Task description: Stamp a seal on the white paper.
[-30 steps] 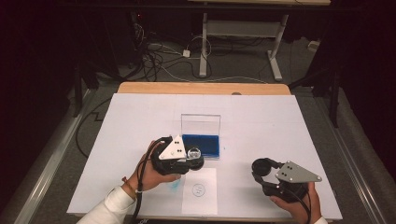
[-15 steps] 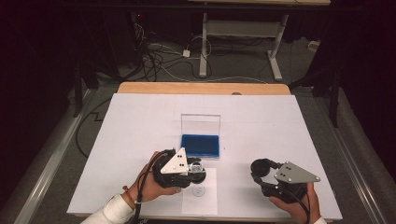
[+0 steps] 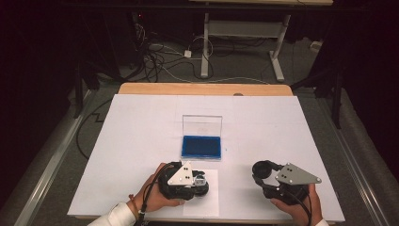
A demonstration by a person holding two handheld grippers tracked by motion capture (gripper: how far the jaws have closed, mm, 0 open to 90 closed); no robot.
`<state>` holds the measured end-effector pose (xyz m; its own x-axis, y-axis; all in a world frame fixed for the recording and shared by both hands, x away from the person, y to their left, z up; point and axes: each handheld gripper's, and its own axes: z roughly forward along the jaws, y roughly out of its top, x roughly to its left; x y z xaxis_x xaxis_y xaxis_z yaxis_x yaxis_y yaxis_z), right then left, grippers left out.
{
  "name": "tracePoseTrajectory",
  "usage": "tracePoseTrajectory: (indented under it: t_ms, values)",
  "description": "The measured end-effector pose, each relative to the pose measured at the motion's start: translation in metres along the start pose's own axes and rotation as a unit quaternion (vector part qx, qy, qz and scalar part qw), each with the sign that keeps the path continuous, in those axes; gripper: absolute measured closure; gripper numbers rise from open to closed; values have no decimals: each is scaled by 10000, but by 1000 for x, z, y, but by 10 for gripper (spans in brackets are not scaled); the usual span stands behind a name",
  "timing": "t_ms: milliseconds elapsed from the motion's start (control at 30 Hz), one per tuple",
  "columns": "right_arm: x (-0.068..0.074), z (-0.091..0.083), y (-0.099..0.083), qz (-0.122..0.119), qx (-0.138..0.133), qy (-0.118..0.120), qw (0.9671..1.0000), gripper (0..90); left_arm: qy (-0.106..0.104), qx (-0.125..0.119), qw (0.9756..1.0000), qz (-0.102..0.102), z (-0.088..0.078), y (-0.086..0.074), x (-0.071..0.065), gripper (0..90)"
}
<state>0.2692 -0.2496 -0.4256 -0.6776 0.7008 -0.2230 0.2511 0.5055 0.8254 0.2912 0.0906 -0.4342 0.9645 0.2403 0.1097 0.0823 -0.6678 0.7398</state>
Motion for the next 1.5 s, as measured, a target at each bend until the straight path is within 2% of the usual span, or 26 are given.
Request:
tracePoseTrajectory:
  t_ms: [33,167,333,500,567,700,767,933,1233,1333,1500]
  values:
    - [0,0,0,4,-3,9,10000,386,-61,41,10000,-22,2,-1,0,544]
    - [0,0,0,6,-9,15,10000,386,-40,93,9999,60,8,-3,-1,544]
    - [0,0,0,0,9,39,10000,386,-7,269,9995,149,15,-4,-2,544]
    - [-1,0,-1,9,55,11,10000,386,-80,252,9996,119,15,-7,0,545]
    - [-1,1,-1,-9,67,19,10000,386,-141,188,9997,38,15,-10,2,544]
    - [0,0,0,-29,38,25,10000,386,-46,289,9994,206,15,-9,-2,545]
    - [-1,0,-1,-24,50,18,10000,386,-100,232,9996,142,15,-11,0,545]
    - [-3,0,0,13,25,8,10000,386,-120,275,9994,196,15,-10,0,545]
    - [-8,-2,-3,111,35,-45,9999,386,-173,201,9996,103,16,-12,2,545]
    - [-9,-2,-2,191,-28,14,9998,386,-161,207,9996,81,15,-12,1,545]
    - [-9,-1,0,138,-32,10,9999,386,-150,219,9996,63,15,-12,1,545]
